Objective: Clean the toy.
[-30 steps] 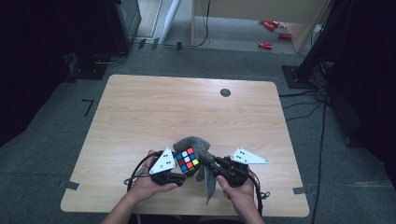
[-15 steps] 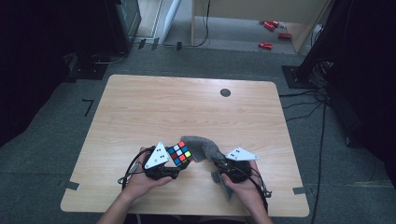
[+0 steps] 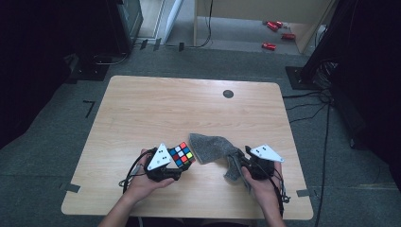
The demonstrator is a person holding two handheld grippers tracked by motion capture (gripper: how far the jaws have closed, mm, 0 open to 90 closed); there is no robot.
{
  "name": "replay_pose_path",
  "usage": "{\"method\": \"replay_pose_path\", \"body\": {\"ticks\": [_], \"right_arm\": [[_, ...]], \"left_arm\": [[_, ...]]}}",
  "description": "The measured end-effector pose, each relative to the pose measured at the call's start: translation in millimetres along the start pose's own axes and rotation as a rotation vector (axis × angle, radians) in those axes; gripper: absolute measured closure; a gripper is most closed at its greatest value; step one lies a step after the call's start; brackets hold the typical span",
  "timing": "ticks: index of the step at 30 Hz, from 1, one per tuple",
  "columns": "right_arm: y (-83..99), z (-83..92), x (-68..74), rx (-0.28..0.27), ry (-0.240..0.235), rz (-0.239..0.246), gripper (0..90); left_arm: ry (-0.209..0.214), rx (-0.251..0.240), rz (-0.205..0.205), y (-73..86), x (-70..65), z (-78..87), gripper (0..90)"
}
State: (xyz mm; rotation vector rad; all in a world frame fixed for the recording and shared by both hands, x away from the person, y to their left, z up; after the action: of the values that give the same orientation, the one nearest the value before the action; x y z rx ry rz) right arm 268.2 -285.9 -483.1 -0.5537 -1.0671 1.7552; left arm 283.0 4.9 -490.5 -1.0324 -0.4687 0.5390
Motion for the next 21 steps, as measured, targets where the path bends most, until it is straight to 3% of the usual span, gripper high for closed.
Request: {"method": "replay_pose_path", "body": {"ticks": [4, 8, 11, 15, 18, 21], "right_arm": [[-3.8, 2.3, 5.3, -0.006, -0.039, -0.01, 60.8], [2.6, -7.4, 13.8, 0.078, -0.198, -0.041, 49.6], [11.4, -14.0, 12.3, 0.156, -0.254, -0.058, 50.8], [17.5, -14.8, 3.4, 0.187, -0.214, -0.049, 77.5], [10.8, -6.3, -4.5, 0.143, -0.151, -0.028, 81.3], [0.5, 7.8, -13.1, 0.087, -0.021, 0.03, 81.4]], "left_arm": [[0.002, 0.004, -0.001, 0.8, -0.4, -0.5, 34.8], [0.003, 0.004, -0.002, 0.9, -0.6, -0.4, 34.8], [0.0, 0.006, -0.005, 1.2, -0.3, -0.4, 34.8], [-0.004, 0.006, -0.006, 1.4, 0.4, -0.5, 34.8], [-0.004, 0.003, -0.003, 1.1, 0.6, 0.0, 34.8], [-0.002, 0.002, -0.004, 1.0, 0.0, -0.1, 34.8]]}}
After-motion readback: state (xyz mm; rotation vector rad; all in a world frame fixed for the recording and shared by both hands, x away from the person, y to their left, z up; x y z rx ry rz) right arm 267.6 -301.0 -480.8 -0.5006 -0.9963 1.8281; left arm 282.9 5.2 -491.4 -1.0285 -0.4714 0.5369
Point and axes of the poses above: each handheld gripper's, and its own axes: z roughly backward along the jaws, y roughly out of its underside, x roughly to its left, the point moved 4 cm from there along -z, roughly forward along the jaws, and after that the axes turned 9 degrees about -y, right-handed, at the moved point
